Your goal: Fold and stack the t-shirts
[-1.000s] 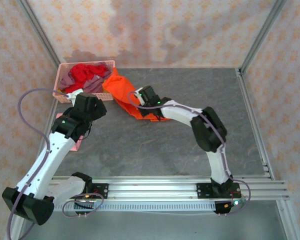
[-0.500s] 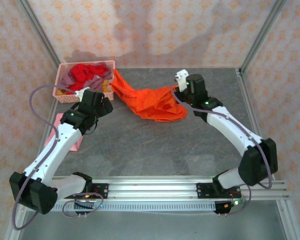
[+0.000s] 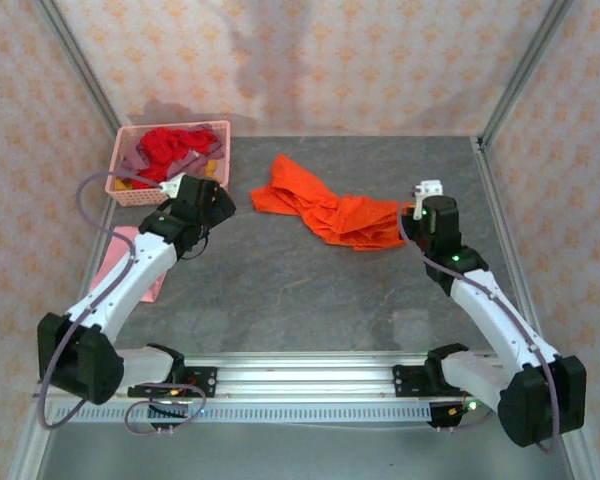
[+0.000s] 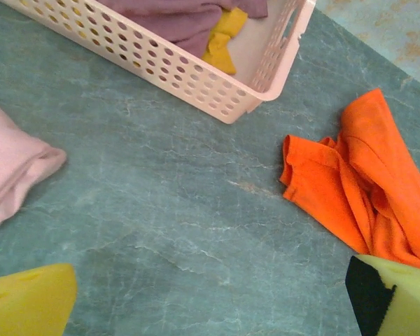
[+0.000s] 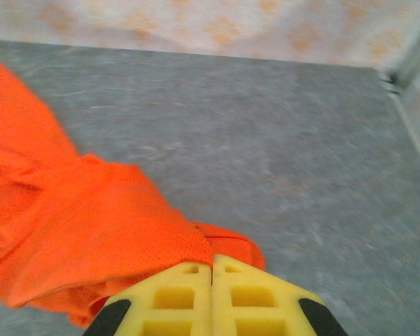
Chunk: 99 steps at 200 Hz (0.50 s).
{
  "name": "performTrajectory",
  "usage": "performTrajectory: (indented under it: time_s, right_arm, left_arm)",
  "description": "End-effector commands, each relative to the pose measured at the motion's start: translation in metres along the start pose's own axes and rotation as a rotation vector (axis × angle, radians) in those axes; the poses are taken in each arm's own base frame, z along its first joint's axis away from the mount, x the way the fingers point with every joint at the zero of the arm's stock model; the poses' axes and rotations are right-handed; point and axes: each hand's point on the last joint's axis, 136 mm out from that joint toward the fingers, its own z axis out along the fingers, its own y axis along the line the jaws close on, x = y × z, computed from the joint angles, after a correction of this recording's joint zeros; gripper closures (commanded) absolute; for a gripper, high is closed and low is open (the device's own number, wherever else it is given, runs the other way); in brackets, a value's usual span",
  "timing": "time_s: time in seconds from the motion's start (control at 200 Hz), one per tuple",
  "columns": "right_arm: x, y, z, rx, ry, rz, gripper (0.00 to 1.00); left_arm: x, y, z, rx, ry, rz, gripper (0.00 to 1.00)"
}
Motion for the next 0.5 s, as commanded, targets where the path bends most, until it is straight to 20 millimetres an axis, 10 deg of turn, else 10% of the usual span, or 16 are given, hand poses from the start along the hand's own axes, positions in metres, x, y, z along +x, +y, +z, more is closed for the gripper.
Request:
performTrajectory:
  time_s: [0.0,0.49]
  right_arm:
    - [0.005,-0.029,-0.003,0.125,-0.013,0.122,1.00]
    - [0.013,-0.006,0.003,-0.008,-0.001,0.168,1.00]
  left_arm:
    - [0.000,-0.023,0.015,0.054,0.019,-0.045,0.00]
    - [0.022,-0.160,0.134,0.040,0.188,0.028,0.17]
